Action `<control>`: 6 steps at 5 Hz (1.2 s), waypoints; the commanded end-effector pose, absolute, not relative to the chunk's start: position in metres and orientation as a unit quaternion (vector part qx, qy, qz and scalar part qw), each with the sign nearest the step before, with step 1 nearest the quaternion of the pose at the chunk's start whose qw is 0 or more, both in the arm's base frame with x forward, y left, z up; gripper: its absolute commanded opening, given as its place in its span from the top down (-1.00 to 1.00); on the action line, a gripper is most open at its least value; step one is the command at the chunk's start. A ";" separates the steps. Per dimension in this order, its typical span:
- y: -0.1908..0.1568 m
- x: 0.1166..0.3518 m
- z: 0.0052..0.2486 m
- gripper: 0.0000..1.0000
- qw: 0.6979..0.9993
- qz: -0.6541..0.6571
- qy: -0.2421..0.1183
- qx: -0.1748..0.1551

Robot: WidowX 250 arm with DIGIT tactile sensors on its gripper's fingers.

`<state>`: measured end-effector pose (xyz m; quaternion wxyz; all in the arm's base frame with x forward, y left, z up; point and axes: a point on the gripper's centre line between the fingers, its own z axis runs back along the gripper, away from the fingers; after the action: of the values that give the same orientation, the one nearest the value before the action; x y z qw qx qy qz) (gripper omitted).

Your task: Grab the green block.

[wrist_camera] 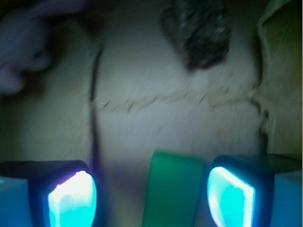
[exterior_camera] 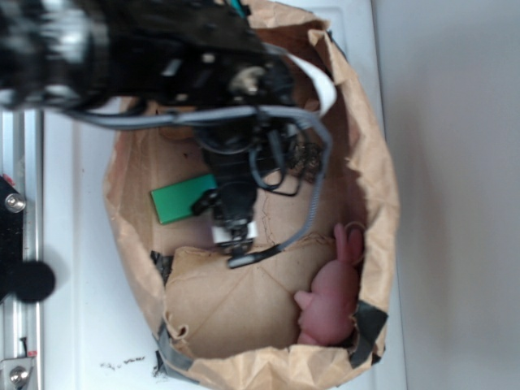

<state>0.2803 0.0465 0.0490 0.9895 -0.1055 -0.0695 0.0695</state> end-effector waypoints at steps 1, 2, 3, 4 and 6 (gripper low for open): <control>0.050 0.280 0.049 -1.00 0.989 0.064 -0.102 -0.087; 0.043 0.276 0.042 -1.00 0.990 0.051 -0.102 -0.082; 0.038 0.270 0.031 -1.00 0.993 0.037 -0.094 -0.066; 0.042 0.262 0.029 -1.00 0.992 0.051 -0.086 -0.071; 0.042 0.258 0.022 -1.00 0.990 0.097 -0.062 -0.079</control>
<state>0.2593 0.0427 0.0208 0.9909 -0.0791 -0.0554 0.0937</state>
